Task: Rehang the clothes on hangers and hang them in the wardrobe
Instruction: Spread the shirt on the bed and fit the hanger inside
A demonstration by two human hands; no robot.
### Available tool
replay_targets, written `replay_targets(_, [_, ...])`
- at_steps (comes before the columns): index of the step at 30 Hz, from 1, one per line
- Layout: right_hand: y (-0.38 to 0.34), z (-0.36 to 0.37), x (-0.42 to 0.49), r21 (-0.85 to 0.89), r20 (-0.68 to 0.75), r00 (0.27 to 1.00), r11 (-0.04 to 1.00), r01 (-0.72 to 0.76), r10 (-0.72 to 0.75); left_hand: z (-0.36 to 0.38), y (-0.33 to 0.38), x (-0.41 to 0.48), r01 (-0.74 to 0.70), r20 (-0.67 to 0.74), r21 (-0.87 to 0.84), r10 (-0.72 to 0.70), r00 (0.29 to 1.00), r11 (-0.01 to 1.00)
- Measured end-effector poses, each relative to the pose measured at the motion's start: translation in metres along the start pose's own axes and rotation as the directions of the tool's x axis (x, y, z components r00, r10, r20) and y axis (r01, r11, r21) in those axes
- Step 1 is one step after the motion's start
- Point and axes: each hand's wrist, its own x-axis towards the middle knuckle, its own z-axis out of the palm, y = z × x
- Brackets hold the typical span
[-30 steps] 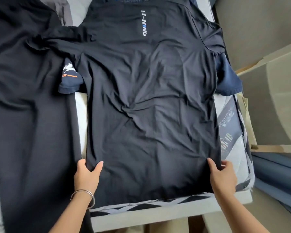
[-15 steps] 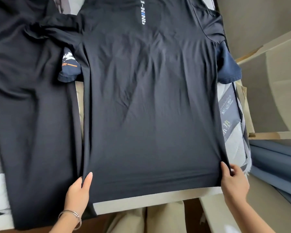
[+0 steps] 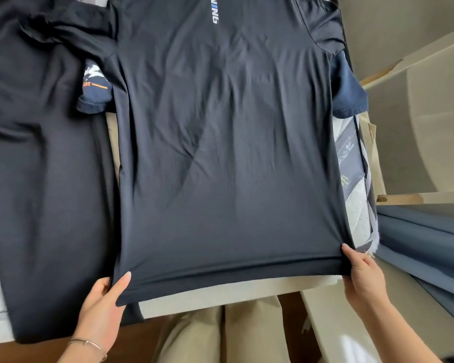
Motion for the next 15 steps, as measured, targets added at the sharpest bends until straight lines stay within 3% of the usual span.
replay_targets(4, [0.005,0.010,0.008,0.099,0.004,0.999,0.994,-0.052,0.052,0.001,0.004,0.000,0.051,0.027,-0.144,-0.048,0.998,0.988])
replay_targets(8, [0.009,0.024,0.010,0.095,0.064,0.998,0.995,-0.034,0.028,0.002,0.001,0.002,0.055,0.045,-0.139,-0.049,0.998,0.989])
replay_targets(11, [0.009,0.025,0.004,-0.002,0.116,0.993,1.000,0.010,-0.010,0.003,-0.001,0.002,-0.018,-0.028,-0.089,0.016,0.999,0.996])
replay_targets(15, [-0.001,0.014,-0.006,-0.206,0.069,0.988,0.967,0.149,-0.138,0.000,-0.006,0.001,-0.058,-0.155,-0.002,0.057,0.986,0.998])
